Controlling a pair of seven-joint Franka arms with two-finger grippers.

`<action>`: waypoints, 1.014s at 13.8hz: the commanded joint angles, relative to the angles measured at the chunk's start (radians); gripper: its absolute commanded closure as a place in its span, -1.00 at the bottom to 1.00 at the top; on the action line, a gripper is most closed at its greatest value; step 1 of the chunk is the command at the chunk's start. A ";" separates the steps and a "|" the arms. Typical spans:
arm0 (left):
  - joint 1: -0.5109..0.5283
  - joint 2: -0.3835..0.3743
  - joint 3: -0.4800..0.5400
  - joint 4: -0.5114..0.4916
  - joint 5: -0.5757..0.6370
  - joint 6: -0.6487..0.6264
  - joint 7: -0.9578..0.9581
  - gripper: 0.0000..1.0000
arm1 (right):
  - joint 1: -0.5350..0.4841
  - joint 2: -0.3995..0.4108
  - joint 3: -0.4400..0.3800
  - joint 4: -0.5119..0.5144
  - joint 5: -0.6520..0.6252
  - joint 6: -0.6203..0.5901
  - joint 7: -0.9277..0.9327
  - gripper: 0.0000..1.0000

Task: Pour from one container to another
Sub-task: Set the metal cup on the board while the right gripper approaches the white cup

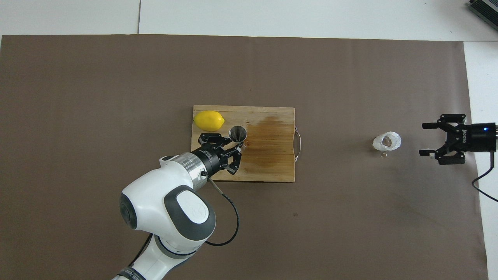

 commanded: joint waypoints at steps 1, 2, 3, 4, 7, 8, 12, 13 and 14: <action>-0.020 0.042 0.012 0.041 -0.042 0.041 0.002 1.00 | 0.000 0.031 0.016 0.029 0.051 -0.028 -0.074 -1.00; -0.021 0.051 0.012 0.043 -0.045 0.041 0.002 1.00 | 0.006 0.032 0.023 0.029 0.066 -0.024 -0.077 -1.00; -0.023 0.062 0.012 0.050 -0.045 0.050 0.003 1.00 | 0.006 0.032 0.027 0.029 0.094 -0.021 -0.077 -1.00; -0.035 0.072 0.012 0.058 -0.046 0.061 0.002 1.00 | 0.006 0.037 0.027 0.029 0.094 -0.021 -0.080 -1.00; -0.037 0.082 0.012 0.067 -0.046 0.064 0.002 1.00 | -0.003 0.060 0.027 0.032 0.092 -0.021 -0.135 -1.00; -0.040 0.085 0.012 0.069 -0.046 0.064 0.003 1.00 | -0.006 0.060 0.027 0.032 0.095 -0.024 -0.137 -1.00; -0.047 0.112 0.012 0.095 -0.054 0.092 0.002 1.00 | 0.006 0.064 0.027 0.012 0.101 0.013 -0.203 -1.00; -0.047 0.112 0.012 0.095 -0.054 0.092 0.003 1.00 | 0.007 0.064 0.027 0.007 0.101 0.015 -0.206 -1.00; -0.047 0.112 0.012 0.095 -0.054 0.092 0.003 1.00 | 0.009 0.064 0.027 -0.002 0.105 0.027 -0.217 -1.00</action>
